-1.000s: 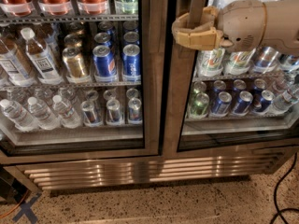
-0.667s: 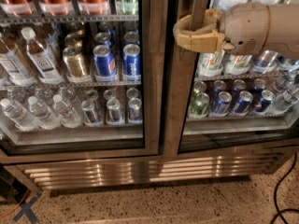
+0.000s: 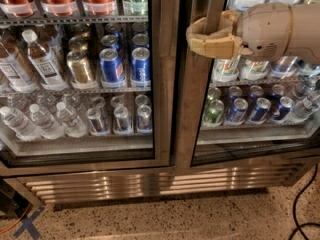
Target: Open right fridge door
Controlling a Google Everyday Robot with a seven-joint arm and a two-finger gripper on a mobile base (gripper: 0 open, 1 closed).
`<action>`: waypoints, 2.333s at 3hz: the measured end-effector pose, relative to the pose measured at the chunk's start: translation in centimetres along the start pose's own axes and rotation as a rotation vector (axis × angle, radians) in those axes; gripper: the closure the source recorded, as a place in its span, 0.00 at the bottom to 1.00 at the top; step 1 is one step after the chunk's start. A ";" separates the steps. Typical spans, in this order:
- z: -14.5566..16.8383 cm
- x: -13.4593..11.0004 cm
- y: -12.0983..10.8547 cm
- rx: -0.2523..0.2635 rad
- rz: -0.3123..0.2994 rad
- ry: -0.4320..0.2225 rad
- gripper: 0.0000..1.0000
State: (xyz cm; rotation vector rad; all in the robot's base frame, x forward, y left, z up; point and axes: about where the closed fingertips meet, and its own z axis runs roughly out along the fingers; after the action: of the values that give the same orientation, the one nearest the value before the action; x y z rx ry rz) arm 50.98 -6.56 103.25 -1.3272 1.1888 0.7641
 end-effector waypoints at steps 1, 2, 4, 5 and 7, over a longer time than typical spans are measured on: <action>-0.6 0.2 -0.1 0.001 0.000 0.001 1.00; -1.1 -0.2 0.7 0.018 0.005 0.012 1.00; -1.0 -0.7 0.9 0.034 0.016 0.020 1.00; -1.2 -0.6 0.9 0.035 0.016 0.021 1.00; -1.6 -1.0 1.5 0.050 0.023 0.030 1.00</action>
Offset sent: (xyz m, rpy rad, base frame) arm -0.2339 0.0349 0.0430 -0.0993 0.0743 -0.4395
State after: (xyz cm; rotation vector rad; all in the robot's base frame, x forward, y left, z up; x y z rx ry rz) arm 48.94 -7.66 103.97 -1.2894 1.2413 0.7283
